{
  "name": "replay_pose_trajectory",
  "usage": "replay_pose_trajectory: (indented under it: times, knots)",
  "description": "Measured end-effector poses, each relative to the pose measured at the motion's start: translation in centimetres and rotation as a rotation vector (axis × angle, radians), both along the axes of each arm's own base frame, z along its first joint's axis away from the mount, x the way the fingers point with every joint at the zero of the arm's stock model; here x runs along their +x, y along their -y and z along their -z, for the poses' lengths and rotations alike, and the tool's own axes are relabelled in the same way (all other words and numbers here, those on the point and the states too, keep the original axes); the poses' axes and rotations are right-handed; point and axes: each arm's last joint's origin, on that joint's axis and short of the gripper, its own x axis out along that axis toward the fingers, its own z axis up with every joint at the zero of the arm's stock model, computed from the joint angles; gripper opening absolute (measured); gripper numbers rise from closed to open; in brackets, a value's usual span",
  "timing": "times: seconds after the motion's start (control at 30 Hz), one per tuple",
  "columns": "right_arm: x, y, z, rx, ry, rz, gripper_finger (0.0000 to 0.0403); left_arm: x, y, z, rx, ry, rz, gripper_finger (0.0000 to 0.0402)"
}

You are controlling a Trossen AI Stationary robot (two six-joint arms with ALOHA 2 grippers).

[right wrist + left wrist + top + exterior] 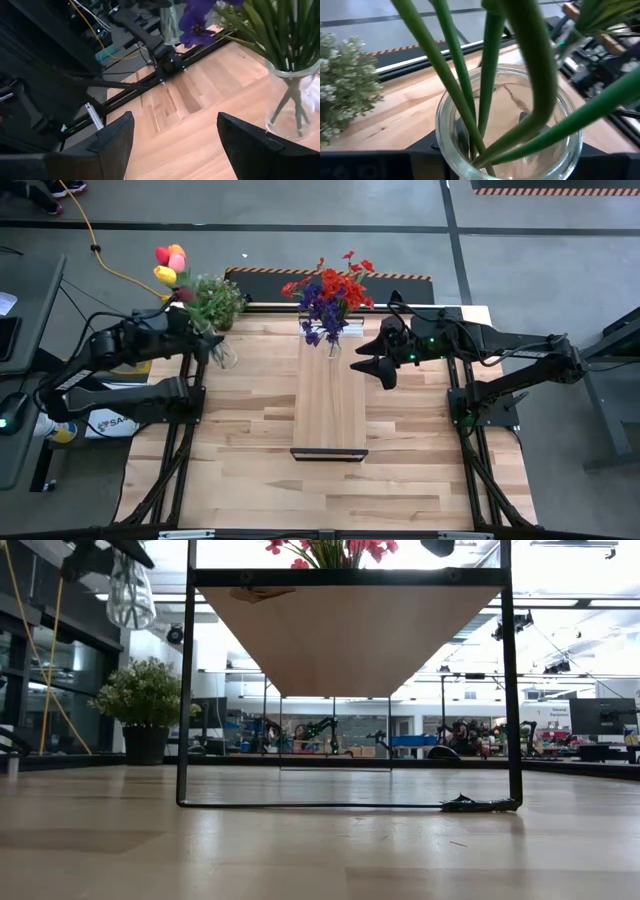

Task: Pick and place flowers into a vace then onto a shelf
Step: Put the transparent vase on the shelf

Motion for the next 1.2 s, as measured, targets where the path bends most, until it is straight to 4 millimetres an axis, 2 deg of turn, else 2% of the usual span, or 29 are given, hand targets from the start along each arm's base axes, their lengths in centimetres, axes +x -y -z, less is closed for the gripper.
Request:
replay_pose_trajectory:
  times: [0.47,0.87,1.2]
  knots:
    - [0.3,0.1,-1.0,-0.014,0.109,0.024,0.0273,-0.6,0.8,-2.5,-0.036,0.098,0.152,0.0204]
    - [0.4,0.1,-1.3,-0.016,0.140,0.023,0.0273,3.4,0.0,-3.2,-0.027,0.085,0.355,0.0204]
    - [0.4,0.1,-1.6,-0.024,0.173,0.020,0.0273,6.3,2.5,-4.2,0.022,0.178,0.514,0.0204]
